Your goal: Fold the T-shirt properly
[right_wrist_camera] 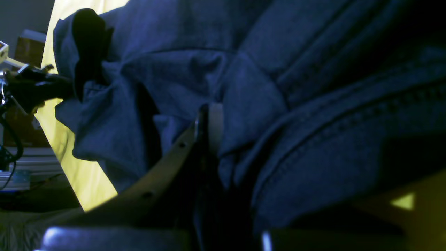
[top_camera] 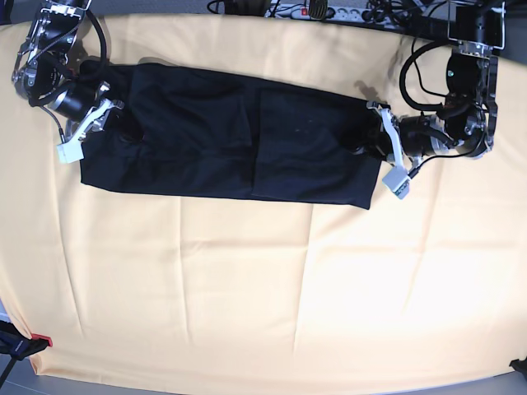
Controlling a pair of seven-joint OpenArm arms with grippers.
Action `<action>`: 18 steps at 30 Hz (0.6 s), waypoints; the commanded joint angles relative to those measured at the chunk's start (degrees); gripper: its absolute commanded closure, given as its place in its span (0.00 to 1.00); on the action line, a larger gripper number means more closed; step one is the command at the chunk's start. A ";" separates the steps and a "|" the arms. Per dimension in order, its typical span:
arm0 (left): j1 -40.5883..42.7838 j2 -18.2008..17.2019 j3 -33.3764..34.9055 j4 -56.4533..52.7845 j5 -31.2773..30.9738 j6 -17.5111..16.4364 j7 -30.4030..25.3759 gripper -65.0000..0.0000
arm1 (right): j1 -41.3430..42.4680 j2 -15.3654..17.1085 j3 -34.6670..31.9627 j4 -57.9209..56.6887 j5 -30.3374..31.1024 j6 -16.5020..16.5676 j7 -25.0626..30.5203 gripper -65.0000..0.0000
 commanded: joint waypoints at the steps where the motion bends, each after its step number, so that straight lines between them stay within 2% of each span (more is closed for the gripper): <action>1: -1.53 -0.98 -0.50 0.81 -2.43 -0.04 -1.14 1.00 | 0.57 0.66 0.46 1.46 -0.48 0.07 -1.05 1.00; 4: -3.32 -1.62 -1.40 0.87 -6.34 3.61 -1.07 1.00 | 0.98 0.68 1.84 5.51 -3.19 -0.09 -1.07 1.00; 8: -6.21 -1.60 -4.74 0.92 -7.34 3.93 0.24 1.00 | 1.18 1.49 2.91 13.11 -12.66 -1.22 -0.96 1.00; 12: -7.56 -1.64 -8.79 0.92 -7.32 3.91 0.98 1.00 | 1.16 6.82 2.91 18.86 -19.26 -3.61 0.61 1.00; 15: -7.26 -1.62 -11.19 0.90 -7.08 3.93 0.98 1.00 | 1.18 11.30 2.91 21.46 -25.35 -7.02 2.47 1.00; 18: -6.38 -1.62 -11.85 0.90 -7.06 3.91 0.96 1.00 | 1.16 14.32 2.91 23.52 -28.65 -11.06 2.91 1.00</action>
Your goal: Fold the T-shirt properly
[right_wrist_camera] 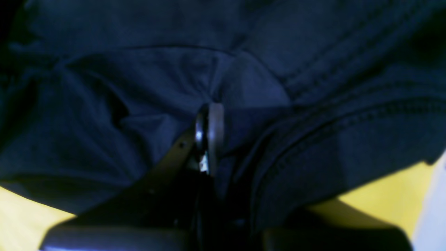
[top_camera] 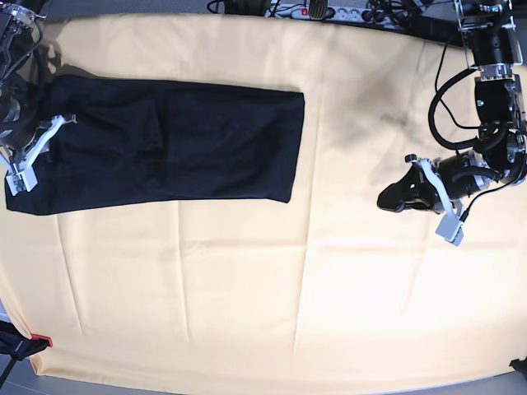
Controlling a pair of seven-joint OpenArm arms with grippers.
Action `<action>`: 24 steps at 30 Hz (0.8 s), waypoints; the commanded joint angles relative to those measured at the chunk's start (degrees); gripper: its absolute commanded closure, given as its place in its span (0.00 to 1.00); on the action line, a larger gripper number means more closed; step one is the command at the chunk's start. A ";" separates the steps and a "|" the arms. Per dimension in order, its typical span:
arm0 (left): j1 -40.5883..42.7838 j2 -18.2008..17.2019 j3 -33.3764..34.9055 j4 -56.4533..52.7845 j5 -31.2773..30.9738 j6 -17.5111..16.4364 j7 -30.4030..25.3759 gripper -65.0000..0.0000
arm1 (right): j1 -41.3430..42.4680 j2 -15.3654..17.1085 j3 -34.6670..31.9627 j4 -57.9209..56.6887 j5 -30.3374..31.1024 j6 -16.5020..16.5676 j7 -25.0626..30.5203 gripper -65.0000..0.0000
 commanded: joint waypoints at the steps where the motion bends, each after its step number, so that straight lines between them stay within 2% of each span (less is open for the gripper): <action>1: -0.37 -0.92 -0.48 0.85 -1.31 -0.17 -0.98 1.00 | 0.59 1.57 0.52 1.92 -0.17 -0.83 1.29 1.00; 4: 0.79 -0.92 -0.48 0.83 -1.33 -0.20 -1.01 1.00 | 0.57 1.44 0.52 4.79 3.13 -2.67 1.25 1.00; 9: 2.62 -0.70 -0.48 0.76 -1.29 -0.24 -1.40 1.00 | -1.53 0.09 0.52 12.24 15.80 -1.38 0.63 1.00; 12: 3.10 -0.63 -0.48 0.59 -1.38 -0.24 -1.44 1.00 | -3.17 -3.04 0.52 18.16 24.98 1.31 0.63 1.00; 16: 3.41 -0.63 -0.48 0.59 -1.38 -0.22 -1.40 1.00 | -3.82 -9.66 0.35 22.64 33.38 5.95 1.11 1.00; 18: 3.41 -0.68 -0.48 0.59 -1.36 -0.22 -1.38 1.00 | -3.85 -12.90 -0.81 22.64 32.74 7.50 3.19 1.00; 20: 3.41 -0.66 -0.48 0.59 -1.38 -0.22 -1.40 1.00 | -3.85 -15.26 -3.45 22.62 29.53 7.48 3.96 1.00; 24: 3.39 -0.66 -0.48 0.59 -1.40 -0.20 -1.40 1.00 | -3.87 -19.04 -10.75 22.51 18.25 7.17 5.81 1.00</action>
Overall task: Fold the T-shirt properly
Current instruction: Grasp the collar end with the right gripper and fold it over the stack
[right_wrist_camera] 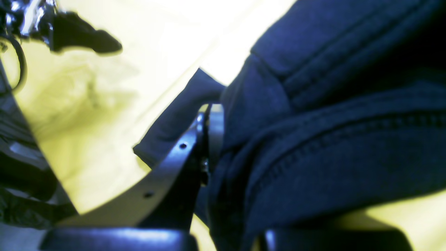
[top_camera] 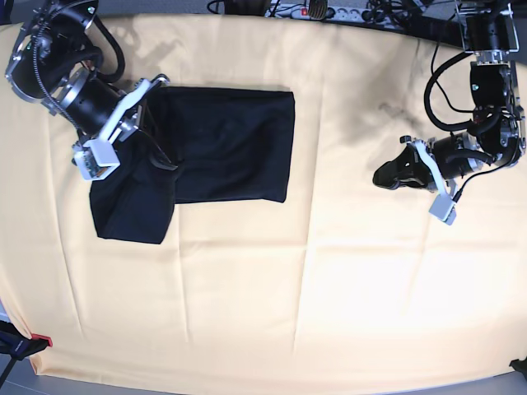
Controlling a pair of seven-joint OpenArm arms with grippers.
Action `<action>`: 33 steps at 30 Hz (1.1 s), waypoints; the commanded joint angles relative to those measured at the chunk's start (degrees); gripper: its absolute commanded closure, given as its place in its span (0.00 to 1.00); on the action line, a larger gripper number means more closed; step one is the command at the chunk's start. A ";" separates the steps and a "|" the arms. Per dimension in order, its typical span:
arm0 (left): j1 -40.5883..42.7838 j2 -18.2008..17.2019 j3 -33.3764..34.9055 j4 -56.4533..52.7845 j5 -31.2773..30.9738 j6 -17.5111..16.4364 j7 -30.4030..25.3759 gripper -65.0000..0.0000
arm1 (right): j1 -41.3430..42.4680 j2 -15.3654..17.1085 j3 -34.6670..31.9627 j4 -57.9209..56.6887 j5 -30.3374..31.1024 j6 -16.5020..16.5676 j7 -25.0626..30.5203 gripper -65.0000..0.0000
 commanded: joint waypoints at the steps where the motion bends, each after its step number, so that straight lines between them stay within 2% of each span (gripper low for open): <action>1: -0.96 -0.98 -0.48 0.76 -1.51 -0.15 -1.07 1.00 | 0.48 -0.17 -1.42 0.50 -0.81 -0.52 2.84 1.00; 3: -0.96 -0.98 -0.48 0.76 -1.53 -0.15 -1.07 1.00 | 0.48 -1.14 -4.61 -0.35 -5.01 -1.97 5.11 1.00; 8: -0.96 -0.98 -0.48 0.76 -1.51 -0.13 -1.05 1.00 | 0.74 -3.10 -13.14 -4.39 -11.08 -1.97 11.45 1.00; 9: -0.96 -0.98 -0.48 0.76 -1.53 -0.13 -1.07 1.00 | 1.31 -3.39 -15.15 -5.97 -12.41 -2.01 12.24 0.95; 10: -0.96 -0.98 -0.48 0.76 -1.57 -0.13 -1.07 1.00 | 2.21 -3.67 -17.20 -7.65 -13.86 -2.03 12.46 0.83; 12: -0.96 -0.98 -0.48 0.76 -1.75 -0.15 -1.07 1.00 | 4.72 -3.78 -21.03 -11.34 -15.26 -2.89 12.44 0.48; 13: -0.96 -0.98 -0.48 0.76 -1.90 -0.15 -1.07 1.00 | 6.29 -3.76 -22.67 -12.85 -15.13 -2.89 12.44 0.35; 14: -0.98 -1.01 -0.48 0.76 -1.97 -0.15 -1.09 1.00 | 7.89 -3.78 -24.11 -13.77 -14.99 -3.08 12.39 0.29; 16: -0.98 -1.01 -0.48 0.76 -1.92 -0.15 -1.09 1.00 | 10.93 -3.76 -26.49 -13.73 -14.53 -1.73 12.44 0.28; 18: -0.96 -0.98 -0.48 0.76 -1.92 -0.17 -1.09 1.00 | 13.86 -3.76 -27.71 -12.68 -13.38 2.91 12.39 0.28; 19: -0.96 -0.98 -0.48 0.76 -1.92 -0.17 -1.07 1.00 | 15.15 -3.78 -27.80 -11.69 -13.46 4.04 12.15 0.29; 23: -0.96 -1.16 -0.48 0.76 -1.95 -0.15 -0.85 1.00 | 17.99 -3.56 -25.07 -6.51 -15.28 2.47 3.56 0.29; 26: -0.98 -1.16 -0.48 0.76 -1.99 -0.20 -0.90 1.00 | 15.17 -2.27 -21.81 -4.17 -13.73 3.96 1.60 0.29; 30: -0.98 -1.14 -0.48 0.76 -2.01 -1.05 -0.90 1.00 | 10.08 1.77 -20.68 -1.95 -8.31 3.82 -1.07 0.29; 33: -0.98 -1.14 -0.46 0.76 -2.86 -1.03 -0.90 1.00 | 4.59 3.30 -20.68 -0.04 -1.55 3.89 -3.10 0.29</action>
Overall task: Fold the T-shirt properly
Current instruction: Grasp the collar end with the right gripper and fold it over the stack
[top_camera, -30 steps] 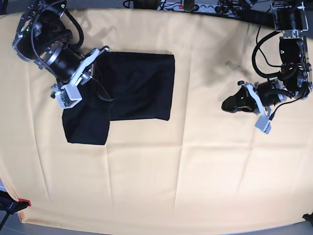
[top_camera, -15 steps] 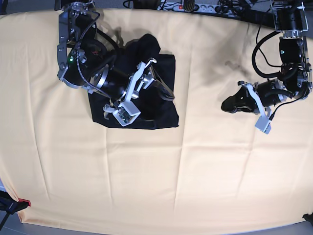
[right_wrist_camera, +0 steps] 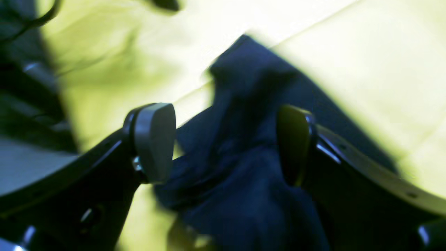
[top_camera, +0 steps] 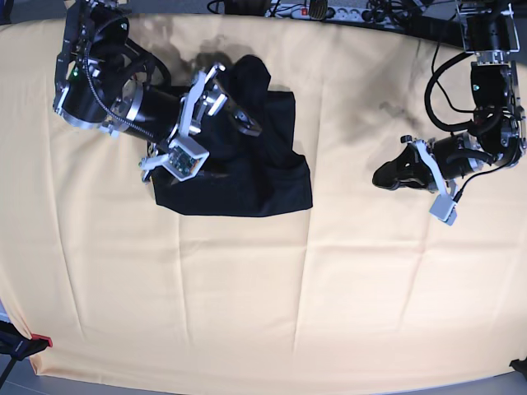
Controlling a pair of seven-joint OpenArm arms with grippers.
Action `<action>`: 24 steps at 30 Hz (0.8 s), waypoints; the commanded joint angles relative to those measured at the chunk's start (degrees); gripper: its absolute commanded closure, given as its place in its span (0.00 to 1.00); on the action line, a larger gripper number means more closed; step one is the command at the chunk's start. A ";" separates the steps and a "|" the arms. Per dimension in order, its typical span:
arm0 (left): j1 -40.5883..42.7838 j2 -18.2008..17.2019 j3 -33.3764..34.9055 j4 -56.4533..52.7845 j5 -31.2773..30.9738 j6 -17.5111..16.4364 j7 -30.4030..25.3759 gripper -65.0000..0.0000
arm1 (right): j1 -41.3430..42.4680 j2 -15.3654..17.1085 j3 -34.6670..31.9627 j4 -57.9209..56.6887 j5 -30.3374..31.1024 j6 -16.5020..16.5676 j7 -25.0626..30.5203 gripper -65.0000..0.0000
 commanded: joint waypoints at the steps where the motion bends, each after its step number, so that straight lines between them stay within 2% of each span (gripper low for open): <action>1: -0.98 -1.03 -0.46 0.76 -1.95 -0.44 -0.92 1.00 | -1.44 0.22 0.11 2.08 2.47 0.87 1.36 0.29; 5: -0.96 -1.03 -0.46 0.76 -2.25 -0.44 -0.92 1.00 | -7.02 0.15 -0.68 4.04 3.08 1.35 2.80 0.29; 7: -0.96 -1.05 -0.46 0.76 -2.23 -0.44 -0.85 1.00 | -8.90 -0.15 -2.54 4.00 1.42 1.35 3.91 0.29; 8: -0.96 -1.03 -0.46 0.76 -2.23 -0.44 -0.83 1.00 | -9.62 -0.31 -3.91 3.98 -1.51 1.35 5.05 0.29; 11: -0.96 -1.03 -0.46 0.76 -2.23 -0.44 -0.83 1.00 | -11.23 -0.26 -8.57 3.80 -15.52 0.96 11.82 0.29; 13: -0.96 -1.03 -0.46 0.76 -2.25 -0.44 -0.83 1.00 | -11.50 -0.26 -11.32 2.99 -23.04 -2.12 15.45 0.29; 16: -0.96 -1.05 -0.46 0.76 -2.25 -0.44 -0.66 1.00 | -11.47 -0.24 -14.21 1.07 -31.89 -5.86 17.81 0.29; 19: -0.96 -1.05 -0.46 0.76 -2.25 -0.42 -0.63 1.00 | -11.47 -0.26 -14.91 -2.40 -36.09 -7.93 18.10 0.29; 24: -0.96 -1.05 -0.46 0.76 -2.27 -0.42 -0.61 1.00 | -11.23 -0.26 -14.91 -9.81 -37.90 -9.20 18.93 0.29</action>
